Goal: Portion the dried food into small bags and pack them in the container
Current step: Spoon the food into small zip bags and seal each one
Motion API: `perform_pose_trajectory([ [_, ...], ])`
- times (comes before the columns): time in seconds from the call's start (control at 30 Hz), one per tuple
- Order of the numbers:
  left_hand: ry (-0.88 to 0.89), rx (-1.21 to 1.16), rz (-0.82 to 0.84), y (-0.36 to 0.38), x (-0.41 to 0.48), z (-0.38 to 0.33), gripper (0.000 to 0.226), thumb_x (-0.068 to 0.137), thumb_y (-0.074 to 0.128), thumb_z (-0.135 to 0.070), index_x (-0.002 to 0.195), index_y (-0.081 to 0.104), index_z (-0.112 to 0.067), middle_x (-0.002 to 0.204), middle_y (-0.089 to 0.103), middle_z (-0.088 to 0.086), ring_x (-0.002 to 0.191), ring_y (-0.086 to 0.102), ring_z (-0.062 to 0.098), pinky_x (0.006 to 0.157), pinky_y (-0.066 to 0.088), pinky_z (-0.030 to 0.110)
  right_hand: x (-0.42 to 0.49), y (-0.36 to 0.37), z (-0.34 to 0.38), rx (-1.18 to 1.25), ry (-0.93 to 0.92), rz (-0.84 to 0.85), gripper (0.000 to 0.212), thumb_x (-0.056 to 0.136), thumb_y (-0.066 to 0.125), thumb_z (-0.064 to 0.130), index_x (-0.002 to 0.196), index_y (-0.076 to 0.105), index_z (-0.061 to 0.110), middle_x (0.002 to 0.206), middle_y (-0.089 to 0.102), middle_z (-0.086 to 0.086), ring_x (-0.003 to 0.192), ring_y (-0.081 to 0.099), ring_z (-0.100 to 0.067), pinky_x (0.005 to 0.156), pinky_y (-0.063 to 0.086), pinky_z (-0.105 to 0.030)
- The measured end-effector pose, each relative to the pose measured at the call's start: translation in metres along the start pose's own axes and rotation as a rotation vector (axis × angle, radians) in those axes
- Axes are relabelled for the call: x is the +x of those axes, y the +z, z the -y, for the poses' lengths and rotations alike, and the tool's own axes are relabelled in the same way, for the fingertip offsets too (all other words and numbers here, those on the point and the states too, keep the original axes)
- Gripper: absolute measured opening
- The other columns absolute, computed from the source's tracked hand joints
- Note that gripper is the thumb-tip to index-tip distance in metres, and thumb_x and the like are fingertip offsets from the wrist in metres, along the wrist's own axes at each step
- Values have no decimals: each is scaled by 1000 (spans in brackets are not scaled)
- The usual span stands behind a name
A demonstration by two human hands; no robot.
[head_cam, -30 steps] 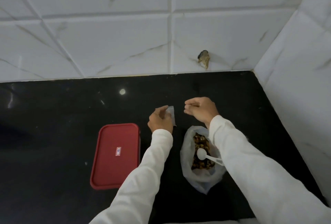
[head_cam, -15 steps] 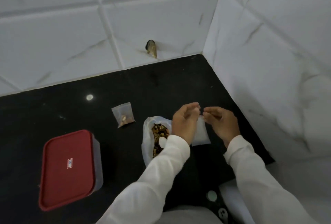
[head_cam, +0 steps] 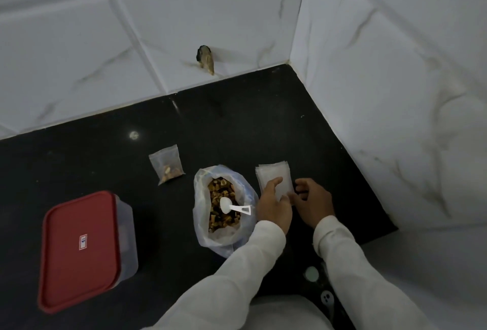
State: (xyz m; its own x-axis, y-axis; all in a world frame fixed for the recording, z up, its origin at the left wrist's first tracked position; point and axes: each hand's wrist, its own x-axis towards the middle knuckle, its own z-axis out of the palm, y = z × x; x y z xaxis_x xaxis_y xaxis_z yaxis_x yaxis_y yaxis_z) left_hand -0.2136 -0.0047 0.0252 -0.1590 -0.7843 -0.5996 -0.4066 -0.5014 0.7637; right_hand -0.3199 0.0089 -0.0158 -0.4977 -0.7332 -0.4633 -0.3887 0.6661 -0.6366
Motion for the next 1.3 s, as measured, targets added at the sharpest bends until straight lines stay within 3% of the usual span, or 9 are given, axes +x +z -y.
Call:
perform_pose_trajectory([
  [0.47, -19, -64, -3, 0, 9, 8, 51, 96, 49, -3, 138, 49, -32, 148, 44, 1, 128, 44, 15, 91, 36, 20, 1, -2, -3, 201, 47, 49, 35, 85, 72, 15, 117, 60, 21, 101, 65, 6, 87, 59, -3, 79, 46, -21],
  [0.57, -2, -86, 10, -2, 4, 2, 49, 97, 48, -5, 138, 50, -32, 146, 45, 0, 115, 43, 8, 82, 35, 15, -5, -7, 2, 267, 52, 28, 33, 86, 70, 15, 116, 61, 23, 103, 66, 6, 92, 61, -6, 85, 50, -26],
  [0.67, 11, -206, 4, -8, -1, -9, 40, 98, 51, -12, 132, 55, -33, 141, 50, -6, 121, 49, 11, 82, 39, 16, -17, -17, 14, 342, 20, 6, 29, 87, 68, 17, 114, 63, 26, 102, 67, 8, 98, 64, -10, 90, 53, -33],
  [0.83, 133, -568, -77, -47, -13, -35, 25, 97, 56, -5, 114, 64, -21, 116, 68, 4, 109, 66, 18, 94, 54, 30, -48, -33, 59, 397, -240, -78, 20, 88, 66, 19, 104, 65, 31, 98, 67, 13, 93, 64, -2, 81, 53, -23],
  [0.97, 185, -673, -129, -100, -25, -48, 20, 100, 55, -13, 116, 66, -11, 106, 73, 9, 100, 71, 20, 86, 59, 30, -72, -25, 93, 357, -465, -72, 16, 89, 66, 21, 101, 63, 30, 101, 65, 15, 95, 62, 4, 80, 51, -17],
  [1.1, 142, -691, -164, -149, -36, -48, 28, 96, 61, -35, 98, 72, -10, 96, 75, 14, 93, 72, 27, 81, 60, 40, -88, 8, 112, 133, -755, -156, 14, 89, 66, 19, 100, 62, 27, 101, 60, 14, 93, 59, 4, 82, 45, -6],
  [1.2, 99, -710, -214, -178, -45, -41, 34, 89, 66, -43, 89, 69, -9, 80, 72, 9, 80, 71, 23, 72, 61, 36, -95, 37, 116, -6, -840, -96, 20, 87, 68, 16, 107, 66, 12, 108, 63, -1, 98, 57, -5, 94, 45, -17],
  [1.23, 86, -723, -234, -186, -46, -38, 33, 88, 68, -43, 91, 69, -10, 81, 70, 9, 80, 70, 23, 70, 61, 34, -97, 46, 118, 5, -874, -76, 20, 88, 66, 16, 107, 67, 9, 108, 63, -3, 98, 56, -6, 94, 46, -20],
  [1.3, 48, -757, -261, -200, -48, -29, 25, 89, 70, -37, 95, 70, -13, 93, 71, 12, 86, 70, 25, 66, 59, 31, -102, 60, 123, 85, -953, -92, 18, 91, 57, 12, 104, 70, 9, 104, 62, 3, 94, 55, -3, 86, 44, -11],
])
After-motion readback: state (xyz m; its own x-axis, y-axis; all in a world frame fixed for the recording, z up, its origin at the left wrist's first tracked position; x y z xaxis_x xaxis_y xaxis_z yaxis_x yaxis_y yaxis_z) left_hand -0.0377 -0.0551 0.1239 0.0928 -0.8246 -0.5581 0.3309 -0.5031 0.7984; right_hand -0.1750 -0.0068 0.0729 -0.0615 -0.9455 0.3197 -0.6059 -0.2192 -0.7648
